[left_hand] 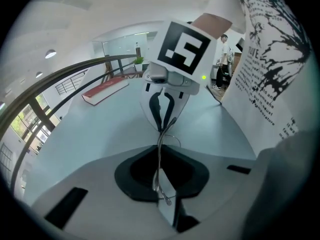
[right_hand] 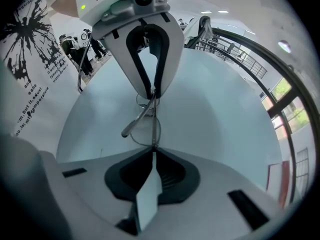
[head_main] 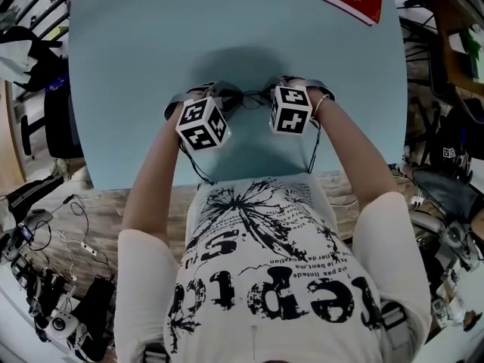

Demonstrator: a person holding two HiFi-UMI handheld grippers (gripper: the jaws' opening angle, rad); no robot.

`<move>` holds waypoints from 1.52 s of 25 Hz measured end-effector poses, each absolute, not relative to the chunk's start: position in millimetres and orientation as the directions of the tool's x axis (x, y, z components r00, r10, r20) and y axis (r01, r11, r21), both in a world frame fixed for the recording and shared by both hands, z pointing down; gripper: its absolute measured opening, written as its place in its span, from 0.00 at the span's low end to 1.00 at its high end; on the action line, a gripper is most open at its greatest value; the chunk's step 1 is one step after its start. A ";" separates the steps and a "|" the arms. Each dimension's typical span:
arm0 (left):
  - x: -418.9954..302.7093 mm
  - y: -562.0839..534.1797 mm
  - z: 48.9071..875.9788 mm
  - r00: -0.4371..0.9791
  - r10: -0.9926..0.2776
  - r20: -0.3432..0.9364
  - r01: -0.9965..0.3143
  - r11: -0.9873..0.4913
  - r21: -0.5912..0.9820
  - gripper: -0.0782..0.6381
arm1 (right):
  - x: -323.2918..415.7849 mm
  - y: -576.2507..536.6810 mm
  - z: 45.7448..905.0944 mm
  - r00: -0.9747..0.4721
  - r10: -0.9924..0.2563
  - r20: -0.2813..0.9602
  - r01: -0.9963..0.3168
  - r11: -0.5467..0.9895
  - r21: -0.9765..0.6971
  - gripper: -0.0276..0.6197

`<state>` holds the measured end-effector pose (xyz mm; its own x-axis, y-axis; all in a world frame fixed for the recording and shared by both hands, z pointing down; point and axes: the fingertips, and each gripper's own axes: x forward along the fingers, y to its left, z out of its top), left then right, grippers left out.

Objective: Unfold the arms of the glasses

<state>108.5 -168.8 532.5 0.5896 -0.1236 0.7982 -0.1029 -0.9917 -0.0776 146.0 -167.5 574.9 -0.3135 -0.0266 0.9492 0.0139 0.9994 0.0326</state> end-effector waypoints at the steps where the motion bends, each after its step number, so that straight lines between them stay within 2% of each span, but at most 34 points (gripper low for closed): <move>1: 107.1 -168.4 529.9 0.602 -0.124 0.789 -0.113 -0.991 -0.070 0.16 | 146.3 -167.7 574.9 -0.312 -0.028 0.950 0.014 0.999 0.034 0.09; 10: 83.1 -166.7 505.8 0.690 -0.179 0.701 -0.254 -0.967 0.003 0.15 | 149.9 -167.5 575.7 -0.295 -0.049 0.954 0.007 0.999 0.054 0.10; 22: 38.9 -161.7 495.0 0.696 -0.293 0.655 -0.414 -0.910 0.032 0.15 | 157.0 -167.5 578.3 -0.269 -0.073 0.960 -0.032 0.997 0.067 0.10; 30: 35.5 -153.4 498.7 0.698 -0.310 0.646 -0.435 -0.900 0.038 0.15 | 158.4 -169.2 576.9 -0.265 -0.075 0.961 -0.075 0.996 0.057 0.10; 33: 38.8 -153.8 498.8 0.704 -0.314 0.637 -0.432 -0.901 0.033 0.15 | 154.7 -171.2 570.8 -0.270 -0.095 0.958 -0.102 0.992 0.070 0.12; 36: 42.1 -155.1 497.6 0.717 -0.320 0.619 -0.432 -0.901 0.034 0.15 | 144.3 -168.2 560.0 -0.299 -0.087 0.950 -0.090 0.994 0.063 0.24; 38: 42.8 -156.5 496.4 0.721 -0.325 0.611 -0.432 -0.902 0.030 0.15 | 133.7 -167.9 554.9 -0.303 -0.092 0.949 -0.046 0.996 0.082 0.26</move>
<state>42.8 -156.5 496.4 0.7214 -0.3252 0.6114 -0.4316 -0.9016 0.0297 133.7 -167.9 554.9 -0.3031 -0.0919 0.9485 -0.0461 0.9956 0.0818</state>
